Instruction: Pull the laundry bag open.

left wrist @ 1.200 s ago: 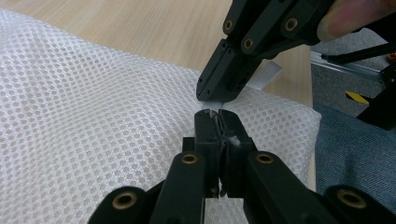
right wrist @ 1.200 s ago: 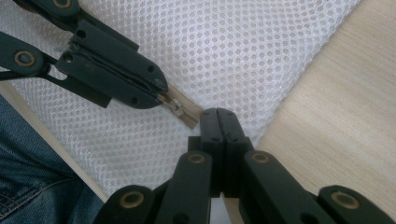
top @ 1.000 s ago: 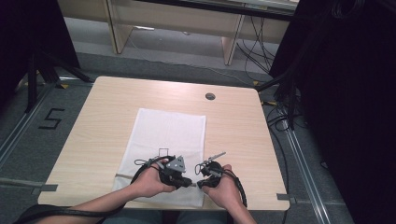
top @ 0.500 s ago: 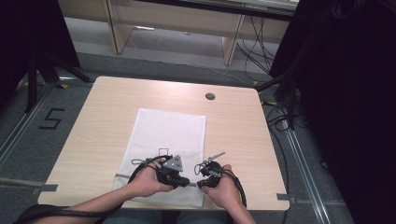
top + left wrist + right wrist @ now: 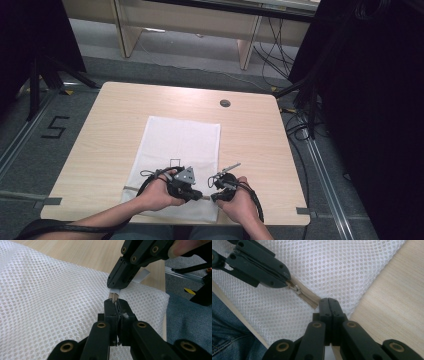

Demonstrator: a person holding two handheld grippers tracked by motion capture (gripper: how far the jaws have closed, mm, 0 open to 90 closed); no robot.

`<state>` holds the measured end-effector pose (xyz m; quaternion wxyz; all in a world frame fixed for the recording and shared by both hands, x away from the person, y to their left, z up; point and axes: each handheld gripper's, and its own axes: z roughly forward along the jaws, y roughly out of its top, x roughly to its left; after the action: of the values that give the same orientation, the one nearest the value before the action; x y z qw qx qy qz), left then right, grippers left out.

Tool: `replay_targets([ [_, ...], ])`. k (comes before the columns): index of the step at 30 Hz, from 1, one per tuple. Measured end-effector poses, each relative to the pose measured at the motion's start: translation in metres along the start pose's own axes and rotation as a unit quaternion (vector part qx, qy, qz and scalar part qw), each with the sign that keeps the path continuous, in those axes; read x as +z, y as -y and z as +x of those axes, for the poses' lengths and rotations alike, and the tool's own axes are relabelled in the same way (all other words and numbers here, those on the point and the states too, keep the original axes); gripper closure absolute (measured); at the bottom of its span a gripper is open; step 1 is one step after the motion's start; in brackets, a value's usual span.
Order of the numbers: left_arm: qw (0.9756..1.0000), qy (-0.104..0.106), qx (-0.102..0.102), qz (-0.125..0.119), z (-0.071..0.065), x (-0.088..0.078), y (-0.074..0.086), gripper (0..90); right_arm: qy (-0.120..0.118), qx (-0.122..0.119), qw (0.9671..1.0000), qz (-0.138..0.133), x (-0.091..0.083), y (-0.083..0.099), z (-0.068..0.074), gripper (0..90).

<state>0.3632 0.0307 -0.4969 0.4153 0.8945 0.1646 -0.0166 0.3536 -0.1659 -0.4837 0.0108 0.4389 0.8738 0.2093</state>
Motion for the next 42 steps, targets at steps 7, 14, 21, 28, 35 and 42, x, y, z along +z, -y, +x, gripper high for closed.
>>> replay_targets([
  [7,1.0000,0.000,-0.002,-0.001,0.000,-0.001,0.001,87.2,-0.004,0.005,1.0000,0.001,-0.001,0.000,0.000,90.0],
  [14,1.0000,0.002,0.002,-0.001,0.002,-0.004,0.001,87.2,-0.005,0.005,1.0000,0.001,-0.001,0.000,-0.001,90.0],
  [21,1.0000,0.001,-0.002,0.000,0.001,-0.005,0.002,87.2,-0.005,0.002,1.0000,-0.002,0.000,0.001,-0.001,90.0],
  [28,1.0000,0.001,-0.004,0.001,0.000,-0.005,0.002,87.2,-0.005,0.001,1.0000,-0.002,0.000,0.001,-0.001,90.0],
  [35,1.0000,-0.002,-0.007,0.002,0.001,-0.007,0.004,87.2,-0.004,0.001,1.0000,-0.002,0.000,0.001,-0.001,90.0],
  [42,0.9999,-0.002,-0.010,0.000,0.001,-0.010,0.004,87.2,-0.004,0.001,1.0000,-0.002,0.000,0.001,-0.001,90.0],
])
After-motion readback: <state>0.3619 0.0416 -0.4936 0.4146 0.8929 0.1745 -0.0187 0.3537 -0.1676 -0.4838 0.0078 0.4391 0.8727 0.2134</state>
